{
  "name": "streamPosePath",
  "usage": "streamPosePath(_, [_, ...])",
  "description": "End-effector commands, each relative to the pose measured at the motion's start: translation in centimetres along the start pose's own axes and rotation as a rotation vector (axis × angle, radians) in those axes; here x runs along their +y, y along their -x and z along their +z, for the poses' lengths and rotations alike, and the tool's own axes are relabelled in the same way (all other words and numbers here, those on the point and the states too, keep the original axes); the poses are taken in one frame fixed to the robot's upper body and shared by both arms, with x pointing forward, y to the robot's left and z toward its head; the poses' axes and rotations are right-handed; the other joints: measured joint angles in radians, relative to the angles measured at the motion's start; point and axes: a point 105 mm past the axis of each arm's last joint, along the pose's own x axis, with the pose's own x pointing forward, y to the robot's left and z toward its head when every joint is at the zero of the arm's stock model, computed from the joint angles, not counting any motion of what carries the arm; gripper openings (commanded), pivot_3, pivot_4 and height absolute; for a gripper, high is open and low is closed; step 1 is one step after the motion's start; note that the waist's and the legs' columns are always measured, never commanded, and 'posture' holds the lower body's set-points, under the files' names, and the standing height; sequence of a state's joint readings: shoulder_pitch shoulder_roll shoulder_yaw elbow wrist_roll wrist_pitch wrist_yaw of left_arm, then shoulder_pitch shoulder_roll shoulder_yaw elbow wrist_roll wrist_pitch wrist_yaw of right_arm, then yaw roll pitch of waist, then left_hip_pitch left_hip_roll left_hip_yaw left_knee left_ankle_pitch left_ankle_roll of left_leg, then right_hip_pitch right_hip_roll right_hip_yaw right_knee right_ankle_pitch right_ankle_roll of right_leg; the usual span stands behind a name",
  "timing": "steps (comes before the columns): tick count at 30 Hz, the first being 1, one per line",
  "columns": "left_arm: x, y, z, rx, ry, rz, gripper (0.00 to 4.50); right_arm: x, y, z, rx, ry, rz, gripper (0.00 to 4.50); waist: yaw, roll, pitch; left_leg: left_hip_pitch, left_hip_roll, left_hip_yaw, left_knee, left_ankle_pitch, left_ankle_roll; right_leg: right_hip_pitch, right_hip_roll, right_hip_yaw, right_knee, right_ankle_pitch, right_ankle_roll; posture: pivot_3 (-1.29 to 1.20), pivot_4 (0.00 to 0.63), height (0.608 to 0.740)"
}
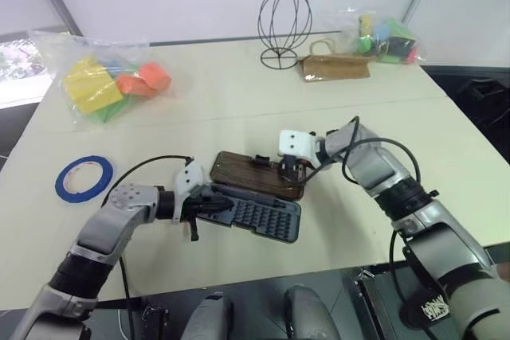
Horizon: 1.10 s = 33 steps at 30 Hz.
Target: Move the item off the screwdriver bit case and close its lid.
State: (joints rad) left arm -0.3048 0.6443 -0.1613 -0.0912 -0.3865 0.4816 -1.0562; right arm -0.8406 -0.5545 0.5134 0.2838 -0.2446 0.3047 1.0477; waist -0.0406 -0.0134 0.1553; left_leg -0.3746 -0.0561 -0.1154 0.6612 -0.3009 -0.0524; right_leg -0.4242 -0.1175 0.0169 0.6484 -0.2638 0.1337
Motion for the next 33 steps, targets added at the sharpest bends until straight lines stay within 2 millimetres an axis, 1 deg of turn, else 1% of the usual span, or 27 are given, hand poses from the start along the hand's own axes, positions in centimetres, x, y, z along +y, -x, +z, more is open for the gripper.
streamPosePath(1, [1.2,0.7,1.7,-0.065,0.004,0.060,0.00,-0.9,0.8,-0.5,0.054,0.126,-0.094,0.03,0.002,0.000,0.000,0.000,0.000,0.000,0.000,0.000,0.000,0.000,0.000,0.000,0.000,0.000,0.000,0.00,0.150,0.740])
streamPosePath(5, [1.9,1.0,2.2,-0.092,0.023,0.099,0.00,-0.8,1.6,0.0,0.042,0.170,-0.128,0.03,0.006,0.000,0.000,-0.001,0.000,0.000,0.000,0.000,0.000,-0.001,0.000,0.000,0.000,0.000,0.000,0.00,0.150,0.740])
streamPosePath(8, [2.6,1.2,2.7,-0.123,0.047,0.131,0.00,-1.2,2.3,0.5,0.041,0.240,-0.186,0.03,0.009,0.000,0.001,-0.001,0.000,0.000,0.000,0.000,0.000,-0.001,0.000,0.000,-0.001,0.000,0.000,0.00,0.150,0.740])
streamPosePath(13, [4.1,1.7,4.5,-0.233,0.125,0.210,0.00,-1.4,3.3,1.5,0.025,0.322,-0.271,0.03,0.024,0.000,0.001,-0.002,0.000,0.000,0.001,0.000,0.000,-0.001,0.000,0.000,-0.001,0.000,0.000,0.00,0.150,0.740])
streamPosePath(18, [6.0,3.1,6.5,-0.338,0.189,0.298,0.00,-1.2,3.9,2.5,0.009,0.378,-0.322,0.03,0.025,-0.001,0.001,-0.002,-0.001,0.000,0.001,0.000,0.000,-0.001,0.000,0.000,-0.002,0.000,0.000,0.00,0.150,0.740])
streamPosePath(21, [7.1,4.3,7.2,-0.385,0.227,0.351,0.00,-1.1,4.1,2.9,0.006,0.398,-0.341,0.03,0.023,-0.001,0.001,-0.002,-0.001,0.000,0.001,0.000,0.000,-0.001,0.000,0.000,-0.002,0.000,0.000,0.00,0.150,0.740])
streamPosePath(25, [8.5,5.6,7.1,-0.411,0.267,0.412,0.00,-1.1,4.2,3.2,0.004,0.415,-0.355,0.03,0.023,-0.001,0.001,-0.002,0.000,0.000,0.001,0.000,0.000,-0.001,0.000,0.000,-0.002,0.000,0.000,0.00,0.150,0.740])
streamPosePath(28, [9.9,5.9,6.1,-0.388,0.285,0.472,0.00,-1.1,4.4,3.8,-0.012,0.416,-0.365,0.03,0.024,-0.001,0.001,-0.002,0.000,0.000,0.001,0.000,0.000,-0.001,0.000,0.000,-0.002,0.000,0.000,0.00,0.150,0.740])
streamPosePath(29, [10.1,5.8,5.7,-0.374,0.284,0.476,0.00,-1.1,4.4,3.9,-0.017,0.414,-0.368,0.03,0.024,-0.001,0.001,-0.002,-0.001,0.000,0.001,0.000,0.000,-0.001,0.000,0.000,-0.002,0.000,0.000,0.00,0.150,0.740])
streamPosePath(31, [10.3,4.5,4.3,-0.309,0.269,0.462,0.00,-1.3,4.6,4.2,-0.019,0.421,-0.380,0.03,0.025,-0.001,0.002,-0.002,-0.001,0.000,0.001,0.000,0.000,-0.001,0.000,0.000,-0.002,0.000,0.000,0.00,0.150,0.740])
streamPosePath(33, [10.3,3.5,3.3,-0.268,0.257,0.443,0.00,-1.4,4.8,4.4,-0.021,0.421,-0.386,0.03,0.026,-0.001,0.001,-0.002,-0.001,0.001,0.001,0.000,0.000,-0.001,0.000,0.000,-0.002,0.000,0.000,0.00,0.150,0.740])
